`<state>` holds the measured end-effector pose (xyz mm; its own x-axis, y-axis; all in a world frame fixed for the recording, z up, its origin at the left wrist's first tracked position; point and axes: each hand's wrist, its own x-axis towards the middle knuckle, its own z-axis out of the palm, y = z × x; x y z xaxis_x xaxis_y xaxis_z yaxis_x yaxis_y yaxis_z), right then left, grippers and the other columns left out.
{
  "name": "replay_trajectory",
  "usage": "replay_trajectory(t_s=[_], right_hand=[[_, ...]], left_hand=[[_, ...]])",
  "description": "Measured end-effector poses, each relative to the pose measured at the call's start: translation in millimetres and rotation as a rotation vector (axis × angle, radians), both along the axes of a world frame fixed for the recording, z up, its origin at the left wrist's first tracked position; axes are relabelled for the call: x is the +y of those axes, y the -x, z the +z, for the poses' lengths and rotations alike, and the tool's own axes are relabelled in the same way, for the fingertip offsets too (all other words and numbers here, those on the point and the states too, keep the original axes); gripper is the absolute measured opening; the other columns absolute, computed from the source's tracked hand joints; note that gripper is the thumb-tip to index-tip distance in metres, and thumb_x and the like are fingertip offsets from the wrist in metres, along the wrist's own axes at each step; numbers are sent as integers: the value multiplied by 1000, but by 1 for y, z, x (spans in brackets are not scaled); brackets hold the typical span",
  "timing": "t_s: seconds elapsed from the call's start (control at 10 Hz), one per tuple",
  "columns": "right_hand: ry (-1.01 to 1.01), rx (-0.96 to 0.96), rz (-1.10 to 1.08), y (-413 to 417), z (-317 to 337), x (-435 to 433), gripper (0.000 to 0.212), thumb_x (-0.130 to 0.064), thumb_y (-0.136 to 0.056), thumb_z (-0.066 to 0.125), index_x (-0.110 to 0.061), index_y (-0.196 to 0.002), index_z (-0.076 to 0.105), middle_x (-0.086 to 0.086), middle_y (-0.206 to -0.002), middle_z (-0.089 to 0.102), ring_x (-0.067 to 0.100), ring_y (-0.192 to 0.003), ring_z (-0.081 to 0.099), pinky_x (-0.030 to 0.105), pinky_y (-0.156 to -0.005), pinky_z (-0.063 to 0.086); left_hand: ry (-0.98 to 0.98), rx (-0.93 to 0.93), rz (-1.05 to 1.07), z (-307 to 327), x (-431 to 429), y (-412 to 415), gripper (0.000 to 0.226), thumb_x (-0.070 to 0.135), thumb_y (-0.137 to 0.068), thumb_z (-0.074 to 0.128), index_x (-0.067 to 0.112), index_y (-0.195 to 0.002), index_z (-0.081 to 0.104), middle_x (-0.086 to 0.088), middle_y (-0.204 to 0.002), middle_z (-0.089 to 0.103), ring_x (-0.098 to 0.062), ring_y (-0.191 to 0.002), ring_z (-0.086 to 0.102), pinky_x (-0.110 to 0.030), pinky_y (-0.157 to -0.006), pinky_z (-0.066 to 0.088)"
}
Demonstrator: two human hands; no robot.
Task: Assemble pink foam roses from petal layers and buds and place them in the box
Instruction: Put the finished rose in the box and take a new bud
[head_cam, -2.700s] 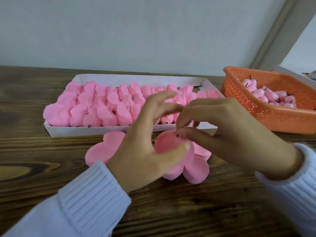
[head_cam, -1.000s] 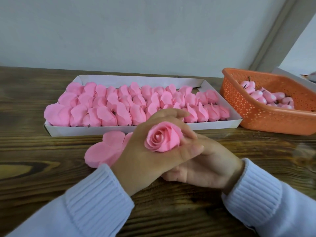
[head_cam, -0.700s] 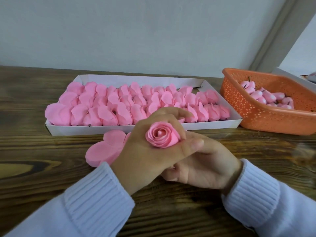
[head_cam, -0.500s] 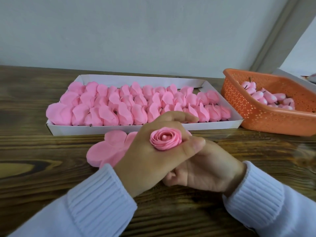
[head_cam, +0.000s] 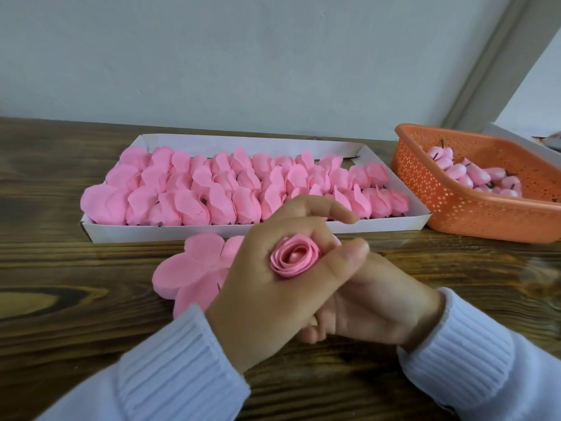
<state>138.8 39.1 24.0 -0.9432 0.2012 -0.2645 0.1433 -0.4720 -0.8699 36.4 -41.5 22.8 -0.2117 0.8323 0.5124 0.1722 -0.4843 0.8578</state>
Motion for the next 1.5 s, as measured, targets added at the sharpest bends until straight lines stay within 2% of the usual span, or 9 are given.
replay_trajectory(t_s=[0.2, 0.4, 0.6, 0.8, 0.9, 1.0, 1.2, 1.4, 1.5], right_hand=[[-187, 171, -21, -3, -1, 10, 23, -3, -97, 44, -20, -100, 59, -3, -98, 62, 12, -90, 61, 32, -87, 50], [-847, 112, -223, 0, 1, 11, 11, -6, -95, 56, -15, -100, 60, -13, -82, 60, -3, -77, 58, 23, -81, 49], [-988, 122, -261, 3, 4, 3, 28, -9, -89, 67, -30, -103, 57, -19, -90, 61, -6, -88, 59, 22, -85, 51], [-1293, -41, -13, 16, 25, 16, 35, -17, -89, 68, -6, -121, 58, -18, -83, 53, 0, -82, 55, 21, -79, 48], [-1287, -51, 171, 24, 50, 35, 10, -7, -89, 65, -1, -97, 61, -13, -75, 58, -4, -72, 58, 15, -68, 49], [-1179, -63, -94, 35, 72, 86, 11, -1, -89, 62, 9, -89, 57, 6, -79, 68, 0, -74, 66, 10, -66, 50], [-1266, -616, -775, 49, 68, 218, 29, -8, -86, 62, -1, -114, 62, 16, -104, 64, 21, -88, 59, 34, -82, 54], [-1484, -820, -803, 58, 31, 241, 33, -16, -94, 49, -9, -125, 58, 15, -127, 59, 31, -115, 55, 32, -91, 43], [-1555, -990, -604, 61, 23, 239, 33, -13, -90, 57, -4, -122, 59, 18, -122, 61, 33, -112, 57, 34, -89, 45]], left_hand=[[135, -221, 66, -1, 7, 11, 34, 46, -79, 64, 12, -78, 64, -10, -97, 67, -31, -87, 68, -40, -57, 57], [335, -568, -108, -2, 13, 11, 36, 43, -81, 68, 17, -56, 62, -6, -68, 62, -15, -76, 66, -27, -68, 54], [239, -617, -9, -4, 16, 11, 33, 48, -65, 59, 18, -52, 62, -5, -91, 69, -24, -102, 66, -44, -96, 50], [117, -590, 117, -5, 16, 17, 40, 53, -78, 60, 20, -57, 63, -1, -86, 69, -19, -94, 67, -36, -79, 54], [70, -569, 285, -7, 17, 24, 33, 48, -84, 51, 18, -84, 66, -5, -89, 68, -22, -90, 67, -41, -81, 54], [89, -608, 471, -13, 24, 31, 25, 38, -91, 49, 31, -75, 67, 2, -97, 70, -15, -100, 64, -31, -84, 45], [257, -552, 568, -25, 30, 37, 16, 41, -83, 50, 35, -83, 65, 14, -95, 71, -7, -101, 63, -32, -92, 45], [329, -489, 564, -29, 30, 38, 26, 54, -68, 50, 40, -83, 66, 20, -92, 68, 5, -88, 62, -28, -83, 45], [310, -494, 553, -30, 31, 36, 13, 38, -87, 56, 29, -88, 65, 23, -76, 64, 13, -65, 57, -9, -64, 49]])
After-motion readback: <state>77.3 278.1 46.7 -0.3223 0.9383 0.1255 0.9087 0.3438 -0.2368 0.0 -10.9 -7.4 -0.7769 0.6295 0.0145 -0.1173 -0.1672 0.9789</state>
